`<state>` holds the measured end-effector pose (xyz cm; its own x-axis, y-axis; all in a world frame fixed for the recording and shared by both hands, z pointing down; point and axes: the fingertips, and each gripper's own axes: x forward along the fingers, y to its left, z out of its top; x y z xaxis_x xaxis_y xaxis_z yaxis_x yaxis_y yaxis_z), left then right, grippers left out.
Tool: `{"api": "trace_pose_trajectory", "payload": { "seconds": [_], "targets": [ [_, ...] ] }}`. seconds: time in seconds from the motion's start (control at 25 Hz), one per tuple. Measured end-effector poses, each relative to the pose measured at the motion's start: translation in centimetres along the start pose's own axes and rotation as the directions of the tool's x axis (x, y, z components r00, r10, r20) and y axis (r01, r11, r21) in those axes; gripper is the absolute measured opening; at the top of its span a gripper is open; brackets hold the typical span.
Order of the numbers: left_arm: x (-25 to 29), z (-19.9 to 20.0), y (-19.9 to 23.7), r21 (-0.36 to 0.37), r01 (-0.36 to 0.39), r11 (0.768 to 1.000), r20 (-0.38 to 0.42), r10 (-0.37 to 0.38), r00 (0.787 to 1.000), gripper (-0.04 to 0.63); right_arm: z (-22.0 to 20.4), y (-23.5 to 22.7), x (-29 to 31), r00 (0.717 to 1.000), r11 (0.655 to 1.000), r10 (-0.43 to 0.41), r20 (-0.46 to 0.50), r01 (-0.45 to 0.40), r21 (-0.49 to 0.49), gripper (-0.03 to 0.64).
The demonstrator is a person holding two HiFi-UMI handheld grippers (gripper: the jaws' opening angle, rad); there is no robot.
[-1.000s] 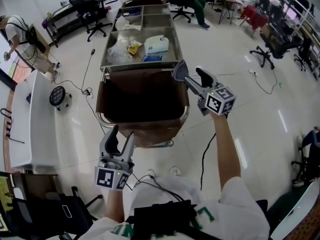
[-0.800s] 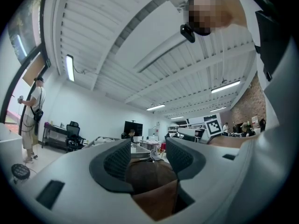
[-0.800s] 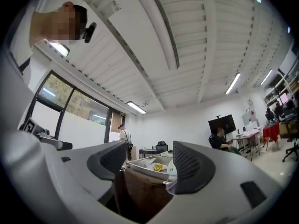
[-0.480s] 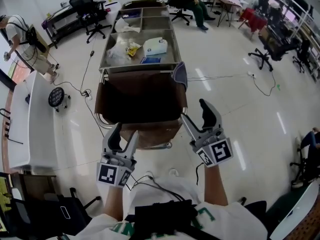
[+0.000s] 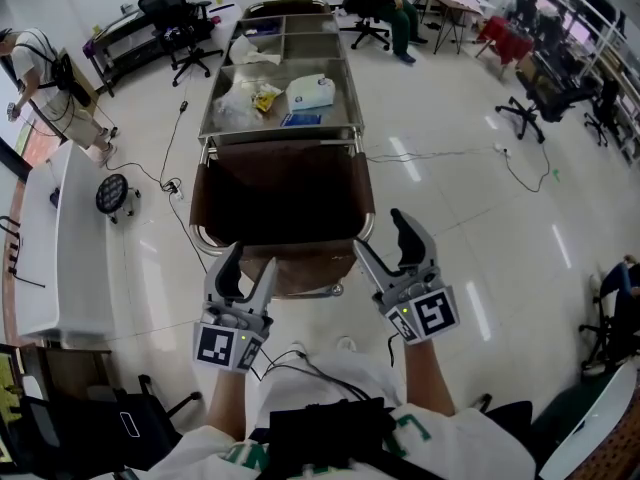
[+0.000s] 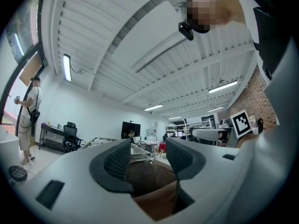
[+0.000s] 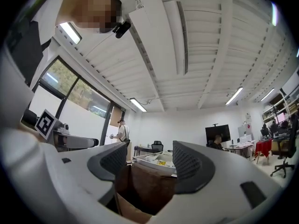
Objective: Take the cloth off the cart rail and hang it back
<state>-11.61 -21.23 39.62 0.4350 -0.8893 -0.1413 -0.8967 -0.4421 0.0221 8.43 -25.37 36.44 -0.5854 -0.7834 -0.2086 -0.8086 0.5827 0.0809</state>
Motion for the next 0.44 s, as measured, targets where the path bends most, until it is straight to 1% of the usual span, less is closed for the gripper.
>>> {"api": "trace_pose_trajectory", "payload": {
  "seconds": [0.24, 0.44],
  "targets": [
    [-0.3, 0.3, 0.3, 0.021, -0.005, 1.000, 0.007, 0.005, 1.000, 0.230, -0.3, 0.8, -0.1, 1.000, 1.000, 0.008, -0.012, -0.008, -0.008, 0.331],
    [-0.4, 0.6, 0.2, -0.007, -0.006, 1.000, 0.009, 0.006, 1.000, 0.230, -0.8, 1.4, -0.2, 1.000, 1.000, 0.012, -0.022, -0.012, -0.009, 0.331]
  ]
}}
